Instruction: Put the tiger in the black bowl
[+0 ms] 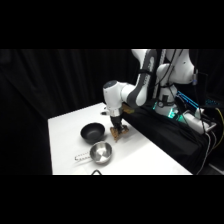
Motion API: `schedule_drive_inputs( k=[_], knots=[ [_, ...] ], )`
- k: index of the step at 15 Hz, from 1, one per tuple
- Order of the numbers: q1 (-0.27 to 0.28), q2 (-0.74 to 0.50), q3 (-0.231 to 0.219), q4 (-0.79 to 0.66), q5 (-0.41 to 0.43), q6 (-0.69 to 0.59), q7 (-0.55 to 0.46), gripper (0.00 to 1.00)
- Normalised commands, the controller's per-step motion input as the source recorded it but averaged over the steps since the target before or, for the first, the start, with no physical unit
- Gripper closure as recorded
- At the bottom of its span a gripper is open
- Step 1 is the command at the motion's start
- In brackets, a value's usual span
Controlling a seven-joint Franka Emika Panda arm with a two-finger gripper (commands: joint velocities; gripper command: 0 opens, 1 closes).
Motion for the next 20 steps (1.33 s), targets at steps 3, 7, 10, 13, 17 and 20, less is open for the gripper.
schedule_drive_inputs(
  k=[3,7,10,13,17,20],
  knots=[
    [-0.027,-0.39,-0.094,0.09,-0.100,-0.41,-0.03,0.94],
    [0.018,-0.23,-0.041,0.22,-0.113,-0.31,0.04,0.94],
    [0.030,-0.02,-0.033,0.34,-0.123,-0.25,0.07,0.94],
    [-0.014,0.15,-0.050,0.43,-0.071,-0.23,0.00,0.94],
    [-0.076,0.30,-0.047,0.46,0.000,-0.17,-0.09,0.94],
    [-0.088,0.37,-0.003,0.44,0.056,-0.12,-0.14,0.94]
  ],
)
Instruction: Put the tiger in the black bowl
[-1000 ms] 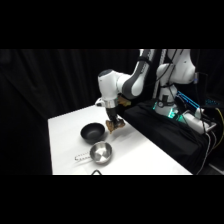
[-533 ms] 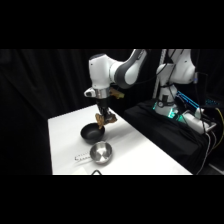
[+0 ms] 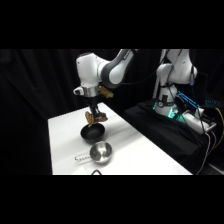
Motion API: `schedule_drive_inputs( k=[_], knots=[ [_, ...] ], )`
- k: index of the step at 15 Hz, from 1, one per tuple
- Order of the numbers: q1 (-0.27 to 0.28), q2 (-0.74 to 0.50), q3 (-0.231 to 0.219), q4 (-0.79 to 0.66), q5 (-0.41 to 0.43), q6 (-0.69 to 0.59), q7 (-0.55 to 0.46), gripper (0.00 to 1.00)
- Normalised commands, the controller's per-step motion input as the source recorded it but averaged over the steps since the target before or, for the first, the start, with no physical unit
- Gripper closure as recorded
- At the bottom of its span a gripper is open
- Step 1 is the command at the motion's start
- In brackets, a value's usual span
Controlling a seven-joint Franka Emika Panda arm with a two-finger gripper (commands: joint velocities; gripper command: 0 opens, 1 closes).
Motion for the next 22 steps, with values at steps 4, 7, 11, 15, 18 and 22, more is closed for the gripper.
schedule_drive_inputs(
  k=[4,7,11,15,18,22],
  knots=[
    [-0.065,0.35,0.040,0.36,0.053,-0.01,-0.15,0.94],
    [-0.070,0.31,0.054,0.30,0.030,0.04,-0.14,0.94],
    [-0.057,0.15,0.033,0.18,-0.030,0.09,-0.10,0.52],
    [-0.050,0.03,0.006,0.11,-0.065,0.07,-0.07,0.19],
    [-0.044,-0.07,-0.011,0.05,-0.077,0.00,-0.05,0.00],
    [-0.060,-0.29,0.022,-0.09,-0.040,-0.15,-0.10,0.00]
  ],
)
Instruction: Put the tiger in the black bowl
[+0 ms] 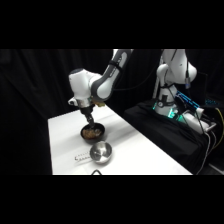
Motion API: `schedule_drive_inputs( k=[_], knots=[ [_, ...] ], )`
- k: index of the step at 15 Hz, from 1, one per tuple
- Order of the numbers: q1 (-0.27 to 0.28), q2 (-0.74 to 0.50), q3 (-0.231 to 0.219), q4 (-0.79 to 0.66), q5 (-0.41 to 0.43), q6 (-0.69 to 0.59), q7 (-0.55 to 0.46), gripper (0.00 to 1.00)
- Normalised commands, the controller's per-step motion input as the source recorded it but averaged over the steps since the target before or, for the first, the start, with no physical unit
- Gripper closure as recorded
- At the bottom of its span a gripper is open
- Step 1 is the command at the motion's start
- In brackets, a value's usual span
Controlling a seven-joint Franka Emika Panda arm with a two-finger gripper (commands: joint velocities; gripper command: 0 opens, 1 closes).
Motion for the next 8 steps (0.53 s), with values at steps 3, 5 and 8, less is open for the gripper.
schedule_drive_inputs(
  k=[3,5,8],
  knots=[
    [-0.060,-0.43,0.046,-0.17,0.009,-0.26,-0.15,0.00],
    [-0.052,-0.43,0.047,-0.19,0.034,-0.26,-0.16,0.00],
    [-0.061,-0.35,0.057,-0.17,0.098,-0.19,-0.20,0.00]
  ],
)
